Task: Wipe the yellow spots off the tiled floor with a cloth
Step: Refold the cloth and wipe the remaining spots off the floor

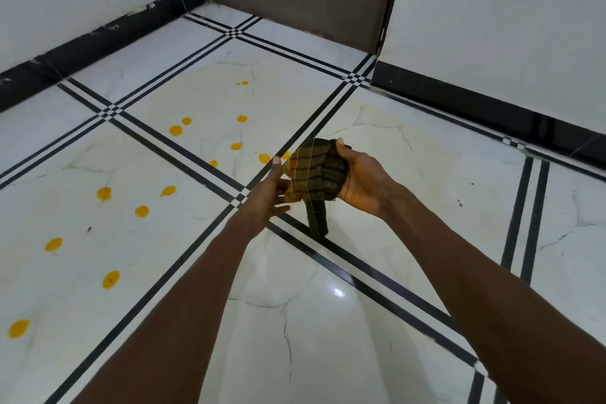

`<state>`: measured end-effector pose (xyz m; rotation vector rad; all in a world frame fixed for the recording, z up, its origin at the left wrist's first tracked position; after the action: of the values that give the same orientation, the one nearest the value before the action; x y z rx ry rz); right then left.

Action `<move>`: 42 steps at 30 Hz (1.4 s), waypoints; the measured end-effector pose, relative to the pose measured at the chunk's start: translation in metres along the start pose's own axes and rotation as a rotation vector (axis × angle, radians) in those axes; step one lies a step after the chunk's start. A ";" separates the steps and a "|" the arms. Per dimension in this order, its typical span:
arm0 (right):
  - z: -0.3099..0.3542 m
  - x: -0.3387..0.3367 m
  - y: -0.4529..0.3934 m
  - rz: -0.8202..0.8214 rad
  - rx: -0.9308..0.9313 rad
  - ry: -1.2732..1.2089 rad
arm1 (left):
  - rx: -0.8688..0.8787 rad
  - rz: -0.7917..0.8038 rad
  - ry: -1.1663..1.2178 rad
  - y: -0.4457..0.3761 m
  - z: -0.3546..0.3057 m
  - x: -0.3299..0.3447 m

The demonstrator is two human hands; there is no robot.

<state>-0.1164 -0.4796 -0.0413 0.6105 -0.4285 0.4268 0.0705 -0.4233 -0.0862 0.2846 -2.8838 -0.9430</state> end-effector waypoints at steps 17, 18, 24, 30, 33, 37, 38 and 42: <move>0.027 -0.024 -0.005 -0.282 0.032 0.458 | 0.272 -0.168 -0.019 0.003 -0.057 -0.011; 0.030 -0.024 -0.004 -0.270 0.023 0.466 | 0.277 -0.173 -0.025 0.005 -0.062 -0.010; 0.047 -0.017 -0.005 -0.129 -0.159 0.882 | 0.434 -0.139 -0.184 0.008 -0.085 -0.013; 0.058 -0.001 -0.008 -0.214 -0.382 1.398 | 0.518 -0.063 -0.384 0.009 -0.093 -0.012; 0.057 0.000 -0.008 -0.279 -0.456 1.465 | 0.536 -0.098 -0.563 0.010 -0.092 -0.009; 0.053 -0.003 -0.007 -0.326 -0.490 1.482 | 0.595 -0.183 -0.817 0.009 -0.088 -0.006; 0.052 -0.004 -0.007 -0.334 -0.492 1.476 | 0.607 -0.206 -0.846 0.009 -0.088 -0.006; 0.055 -0.005 -0.006 -0.318 -0.528 1.409 | 0.609 -0.268 -0.853 0.005 -0.086 -0.013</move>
<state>-0.1315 -0.5196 -0.0064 -0.2205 0.8795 0.3265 0.0946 -0.4658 -0.0145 0.3885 -3.9640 -0.1534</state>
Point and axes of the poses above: each hand's wrist, its own y-axis away from the middle knuckle, its own x-axis out of the palm, z = x × y, the point moved 2 cm from there along -y, towards the middle knuckle, and after that the axes turned 1 degree about -x, right-handed, at the moved point
